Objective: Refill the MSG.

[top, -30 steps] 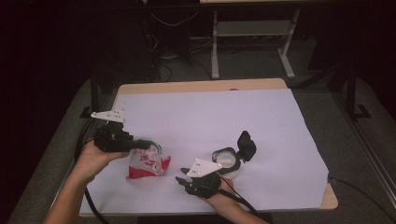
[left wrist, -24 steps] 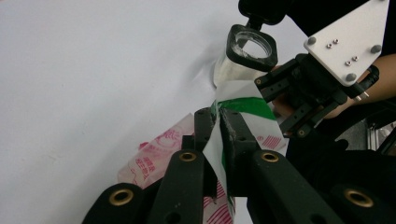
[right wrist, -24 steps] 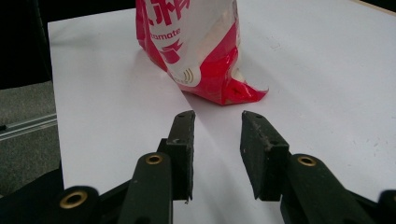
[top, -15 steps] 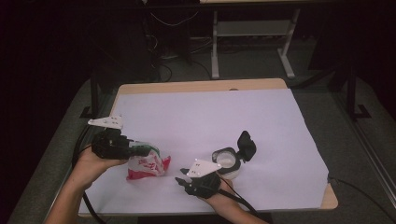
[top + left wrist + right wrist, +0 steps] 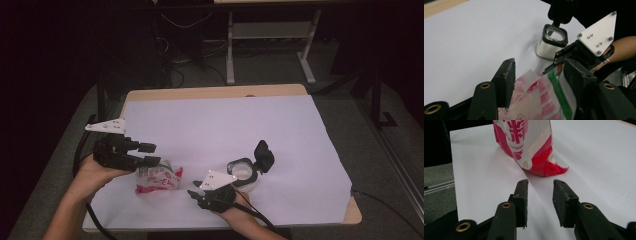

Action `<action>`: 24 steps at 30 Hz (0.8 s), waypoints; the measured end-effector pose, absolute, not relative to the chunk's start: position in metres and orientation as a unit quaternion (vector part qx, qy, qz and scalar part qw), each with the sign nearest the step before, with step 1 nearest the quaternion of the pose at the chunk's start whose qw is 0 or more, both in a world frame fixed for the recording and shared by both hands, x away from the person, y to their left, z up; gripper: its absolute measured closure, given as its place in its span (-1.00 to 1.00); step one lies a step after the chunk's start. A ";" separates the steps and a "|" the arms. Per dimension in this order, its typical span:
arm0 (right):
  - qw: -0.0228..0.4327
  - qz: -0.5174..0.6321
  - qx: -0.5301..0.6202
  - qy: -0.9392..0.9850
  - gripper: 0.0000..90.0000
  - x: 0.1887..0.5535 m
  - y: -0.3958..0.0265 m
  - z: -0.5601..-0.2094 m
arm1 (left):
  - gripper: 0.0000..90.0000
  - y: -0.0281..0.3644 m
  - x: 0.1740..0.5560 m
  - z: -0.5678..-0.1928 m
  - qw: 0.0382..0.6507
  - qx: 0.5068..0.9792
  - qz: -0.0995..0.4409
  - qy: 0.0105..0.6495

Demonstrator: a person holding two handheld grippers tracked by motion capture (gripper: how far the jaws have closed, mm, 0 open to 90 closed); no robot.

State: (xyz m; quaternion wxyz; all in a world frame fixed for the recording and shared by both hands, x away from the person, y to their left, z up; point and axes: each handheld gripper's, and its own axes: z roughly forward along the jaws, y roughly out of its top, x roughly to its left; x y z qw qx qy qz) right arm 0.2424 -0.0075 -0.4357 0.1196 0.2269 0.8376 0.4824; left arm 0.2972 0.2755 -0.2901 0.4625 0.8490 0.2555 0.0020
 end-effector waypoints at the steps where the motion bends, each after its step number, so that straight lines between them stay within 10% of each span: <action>1: 0.120 0.482 0.227 0.838 0.44 0.242 -0.007 -0.436 | -0.03 0.275 0.298 -0.288 0.464 0.849 0.003 0.254; 24: 0.123 0.481 0.227 0.838 0.43 0.243 -0.011 -0.435 | -0.09 0.279 0.323 -0.322 0.447 0.842 0.027 0.301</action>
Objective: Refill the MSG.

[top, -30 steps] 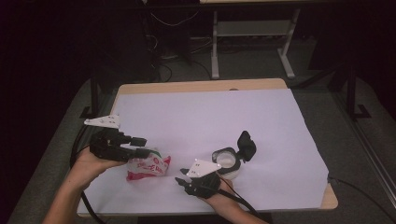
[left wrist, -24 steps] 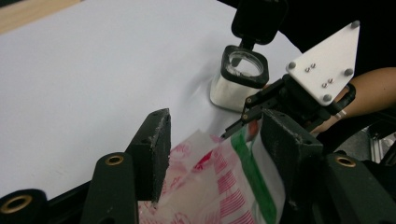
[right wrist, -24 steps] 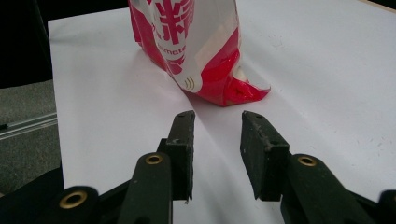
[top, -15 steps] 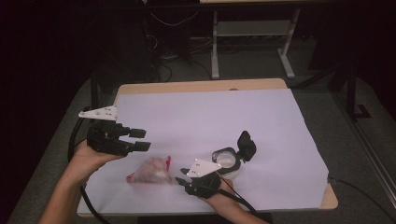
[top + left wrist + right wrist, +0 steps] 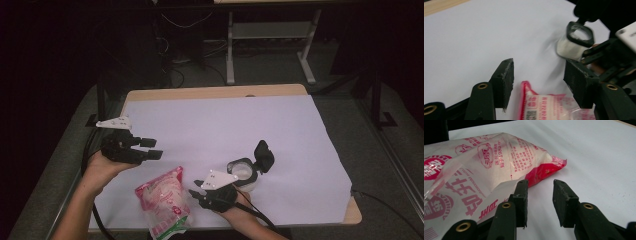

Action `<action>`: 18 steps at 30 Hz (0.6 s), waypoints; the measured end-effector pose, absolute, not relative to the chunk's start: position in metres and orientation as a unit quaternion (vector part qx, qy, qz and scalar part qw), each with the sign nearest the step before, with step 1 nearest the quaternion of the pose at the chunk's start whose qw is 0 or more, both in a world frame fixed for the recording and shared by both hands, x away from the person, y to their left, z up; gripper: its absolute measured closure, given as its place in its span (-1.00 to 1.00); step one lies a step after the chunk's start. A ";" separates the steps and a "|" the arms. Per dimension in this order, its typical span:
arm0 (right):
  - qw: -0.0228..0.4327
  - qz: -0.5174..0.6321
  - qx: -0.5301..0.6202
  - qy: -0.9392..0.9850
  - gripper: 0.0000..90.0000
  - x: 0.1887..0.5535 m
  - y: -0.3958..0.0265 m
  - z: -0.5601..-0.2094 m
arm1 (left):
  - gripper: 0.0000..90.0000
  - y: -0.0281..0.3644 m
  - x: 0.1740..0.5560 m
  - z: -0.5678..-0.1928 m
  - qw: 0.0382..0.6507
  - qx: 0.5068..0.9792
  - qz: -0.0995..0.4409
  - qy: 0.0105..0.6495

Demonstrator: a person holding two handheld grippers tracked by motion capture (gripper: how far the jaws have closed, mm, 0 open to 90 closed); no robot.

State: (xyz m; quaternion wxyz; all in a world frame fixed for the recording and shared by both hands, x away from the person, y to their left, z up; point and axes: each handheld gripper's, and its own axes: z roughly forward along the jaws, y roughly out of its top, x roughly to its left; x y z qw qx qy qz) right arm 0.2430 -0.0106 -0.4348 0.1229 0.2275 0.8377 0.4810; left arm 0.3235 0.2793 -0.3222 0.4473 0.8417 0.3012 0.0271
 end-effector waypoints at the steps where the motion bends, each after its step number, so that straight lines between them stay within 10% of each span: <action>1: 0.122 0.481 0.228 0.838 0.43 0.243 -0.011 -0.435 | -0.10 0.280 0.325 -0.327 0.447 0.840 0.027 0.308; 18: 0.087 0.480 0.248 0.837 0.40 0.235 -0.051 -0.416 | -0.21 0.280 0.334 -0.375 0.415 0.847 0.072 0.325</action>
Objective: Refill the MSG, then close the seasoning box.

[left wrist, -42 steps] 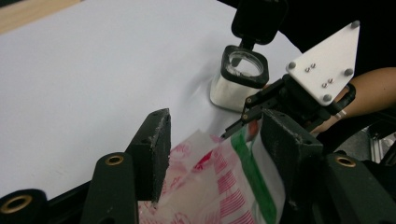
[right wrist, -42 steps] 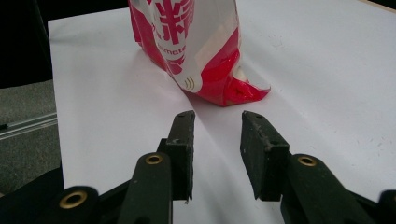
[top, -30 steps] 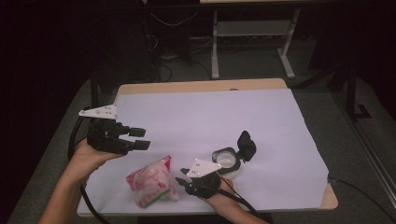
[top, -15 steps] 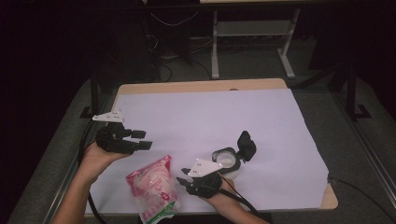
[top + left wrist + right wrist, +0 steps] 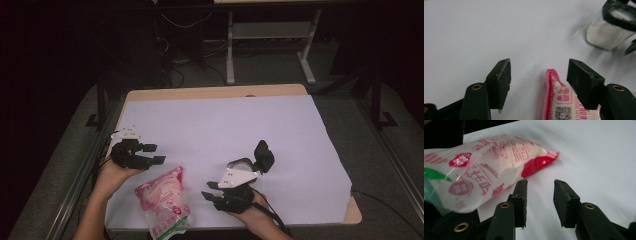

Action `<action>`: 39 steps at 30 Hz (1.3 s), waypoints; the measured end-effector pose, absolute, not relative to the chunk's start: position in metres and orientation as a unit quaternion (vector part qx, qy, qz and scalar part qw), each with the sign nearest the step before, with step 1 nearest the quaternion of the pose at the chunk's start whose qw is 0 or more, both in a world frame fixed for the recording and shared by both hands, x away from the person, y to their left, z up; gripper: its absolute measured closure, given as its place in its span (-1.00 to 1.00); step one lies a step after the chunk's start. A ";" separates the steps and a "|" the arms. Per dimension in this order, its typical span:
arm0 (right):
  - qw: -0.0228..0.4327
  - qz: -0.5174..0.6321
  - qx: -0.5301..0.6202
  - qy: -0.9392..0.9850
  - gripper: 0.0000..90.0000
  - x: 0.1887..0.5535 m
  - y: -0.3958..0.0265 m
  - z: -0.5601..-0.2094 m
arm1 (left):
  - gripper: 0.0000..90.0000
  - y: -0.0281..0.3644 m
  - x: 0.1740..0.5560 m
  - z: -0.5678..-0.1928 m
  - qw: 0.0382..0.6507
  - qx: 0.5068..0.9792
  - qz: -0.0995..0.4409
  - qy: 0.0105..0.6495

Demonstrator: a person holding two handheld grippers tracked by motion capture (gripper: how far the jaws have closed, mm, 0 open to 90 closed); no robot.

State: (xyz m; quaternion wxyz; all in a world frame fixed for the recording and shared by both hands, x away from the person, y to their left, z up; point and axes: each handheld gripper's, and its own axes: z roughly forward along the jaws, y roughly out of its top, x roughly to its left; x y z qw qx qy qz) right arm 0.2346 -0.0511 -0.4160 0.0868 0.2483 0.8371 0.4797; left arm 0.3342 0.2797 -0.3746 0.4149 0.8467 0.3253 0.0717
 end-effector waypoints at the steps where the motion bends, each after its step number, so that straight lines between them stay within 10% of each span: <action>1: 0.089 0.483 0.247 0.836 0.40 0.234 -0.057 -0.416 | -0.23 0.279 0.335 -0.376 0.412 0.848 0.077 0.324; 19: 0.068 0.471 0.263 0.839 0.99 0.221 -0.135 -0.410 | -0.40 0.286 0.340 -0.391 0.405 0.842 0.091 0.345; 39: 0.112 0.465 0.336 0.811 1.00 0.246 -0.222 -0.408 | -0.56 0.295 0.346 -0.404 0.404 0.833 0.092 0.368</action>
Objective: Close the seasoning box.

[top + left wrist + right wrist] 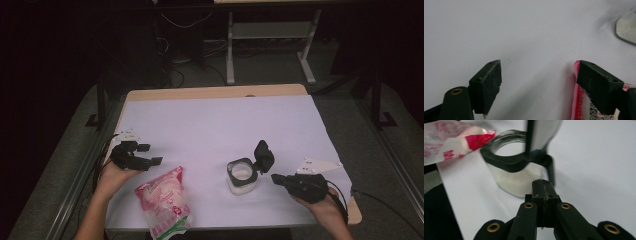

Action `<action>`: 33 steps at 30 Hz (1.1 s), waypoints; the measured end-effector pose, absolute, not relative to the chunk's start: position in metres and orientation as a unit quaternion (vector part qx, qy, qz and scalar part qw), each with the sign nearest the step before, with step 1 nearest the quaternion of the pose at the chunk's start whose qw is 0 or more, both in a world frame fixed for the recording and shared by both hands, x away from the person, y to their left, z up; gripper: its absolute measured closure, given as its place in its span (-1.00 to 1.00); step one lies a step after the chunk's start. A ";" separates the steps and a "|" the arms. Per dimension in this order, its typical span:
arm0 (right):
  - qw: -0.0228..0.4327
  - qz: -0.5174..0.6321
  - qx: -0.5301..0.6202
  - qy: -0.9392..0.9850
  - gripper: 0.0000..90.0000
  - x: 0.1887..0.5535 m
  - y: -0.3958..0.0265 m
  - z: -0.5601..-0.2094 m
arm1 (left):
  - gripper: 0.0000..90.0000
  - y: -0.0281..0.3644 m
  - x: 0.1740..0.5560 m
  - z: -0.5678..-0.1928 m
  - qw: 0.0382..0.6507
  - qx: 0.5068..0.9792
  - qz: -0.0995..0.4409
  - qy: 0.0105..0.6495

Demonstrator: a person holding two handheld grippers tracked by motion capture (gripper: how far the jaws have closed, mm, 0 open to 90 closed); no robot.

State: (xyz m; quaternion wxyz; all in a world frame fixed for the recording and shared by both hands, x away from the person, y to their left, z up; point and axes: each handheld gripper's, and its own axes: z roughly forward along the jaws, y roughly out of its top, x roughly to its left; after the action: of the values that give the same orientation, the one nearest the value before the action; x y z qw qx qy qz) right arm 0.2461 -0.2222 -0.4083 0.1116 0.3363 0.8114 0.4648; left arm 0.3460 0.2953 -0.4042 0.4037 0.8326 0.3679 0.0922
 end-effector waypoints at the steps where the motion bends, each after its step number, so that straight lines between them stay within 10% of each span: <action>1: 0.117 0.466 0.344 0.807 1.00 0.248 -0.227 -0.409 | -0.57 0.296 0.346 -0.405 0.401 0.834 0.092 0.368; 33: 0.124 0.514 0.339 0.778 1.00 0.284 -0.206 -0.376 | -0.57 0.295 0.331 -0.411 0.357 0.838 0.149 0.385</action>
State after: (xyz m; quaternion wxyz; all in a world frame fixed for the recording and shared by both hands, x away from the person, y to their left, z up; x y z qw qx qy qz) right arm 0.2837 -0.2063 -0.3760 0.1241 0.3393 0.7781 0.5138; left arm 0.3309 0.2954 -0.4109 0.3571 0.8380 0.3848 0.1487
